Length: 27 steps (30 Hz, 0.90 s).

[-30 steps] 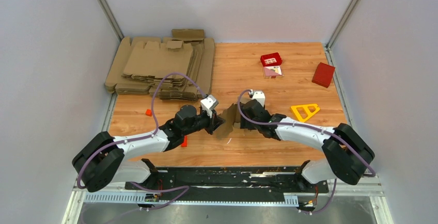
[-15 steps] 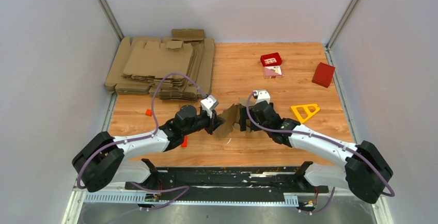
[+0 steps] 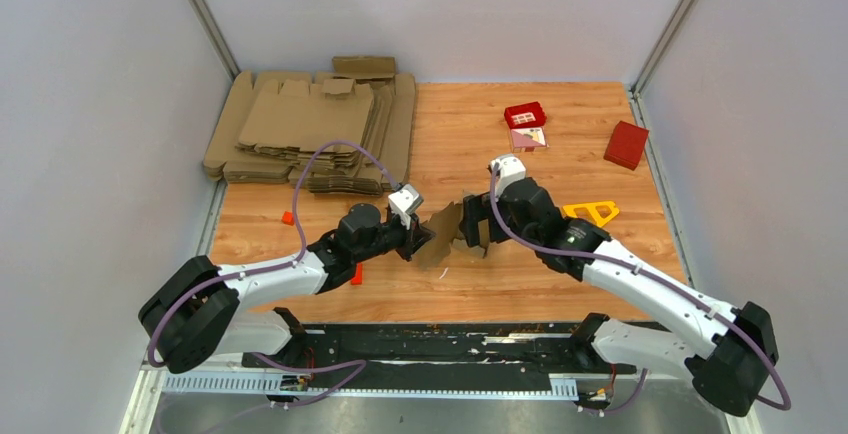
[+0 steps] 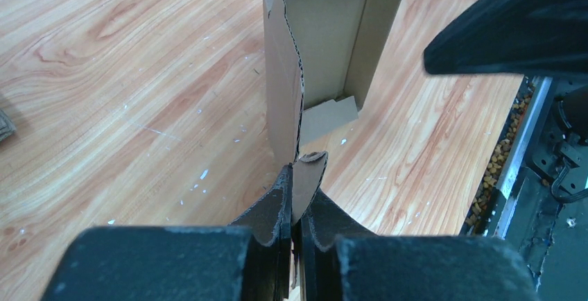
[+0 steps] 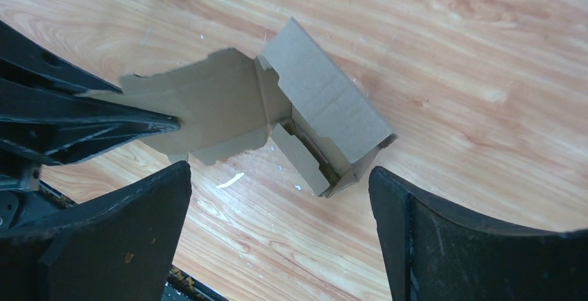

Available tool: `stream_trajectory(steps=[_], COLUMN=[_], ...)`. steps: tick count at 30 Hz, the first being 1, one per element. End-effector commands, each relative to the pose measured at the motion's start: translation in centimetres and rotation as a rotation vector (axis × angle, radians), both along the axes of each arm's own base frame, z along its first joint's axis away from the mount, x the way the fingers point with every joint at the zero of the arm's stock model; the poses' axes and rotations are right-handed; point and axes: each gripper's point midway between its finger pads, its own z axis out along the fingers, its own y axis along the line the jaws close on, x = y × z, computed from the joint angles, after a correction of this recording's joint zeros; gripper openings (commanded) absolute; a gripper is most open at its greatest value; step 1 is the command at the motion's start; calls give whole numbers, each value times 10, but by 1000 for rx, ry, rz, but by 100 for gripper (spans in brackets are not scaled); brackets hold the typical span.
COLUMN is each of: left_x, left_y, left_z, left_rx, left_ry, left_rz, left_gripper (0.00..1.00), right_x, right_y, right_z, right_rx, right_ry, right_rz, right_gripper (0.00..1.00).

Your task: Fold the paper box

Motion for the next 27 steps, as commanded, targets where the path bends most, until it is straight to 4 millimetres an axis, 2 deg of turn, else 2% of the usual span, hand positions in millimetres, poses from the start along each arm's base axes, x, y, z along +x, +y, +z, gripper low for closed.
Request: stream_trajectory(steps=[1, 5, 8, 9, 13, 16, 18, 22, 27], left_x=[4, 4, 4, 4, 4, 4, 3, 3, 3], left_y=[-7, -7, -7, -7, -7, -8, -8, -8, -8], left_z=[22, 21, 21, 21, 21, 22, 21, 22, 22], left_rx=[-30, -28, -27, -27, -28, -31, -31, -35, -35], left_ry=[-56, -57, -58, -57, -57, -58, -55, -57, -55], left_rz=[-13, -12, -14, -17, -14, -17, -19, -23, -23], left_gripper=[8, 8, 8, 8, 8, 8, 8, 8, 8], right_x=[11, 31, 47, 49, 62, 66, 67, 66, 57], right_y=[-14, -26, -26, -21, -13, -5, 0, 1, 10], right_z=[41, 58, 71, 72, 57, 50, 42, 29, 25], right_rx=[-19, 6, 80, 102, 91, 128, 132, 97, 108], right_ry=[-96, -105, -85, -56, 37, 56, 78, 108, 131], right_rz=[-42, -104, -69, -29, 19, 60, 88, 118, 183], right_gripper=[99, 94, 94, 94, 90, 83, 74, 66, 59])
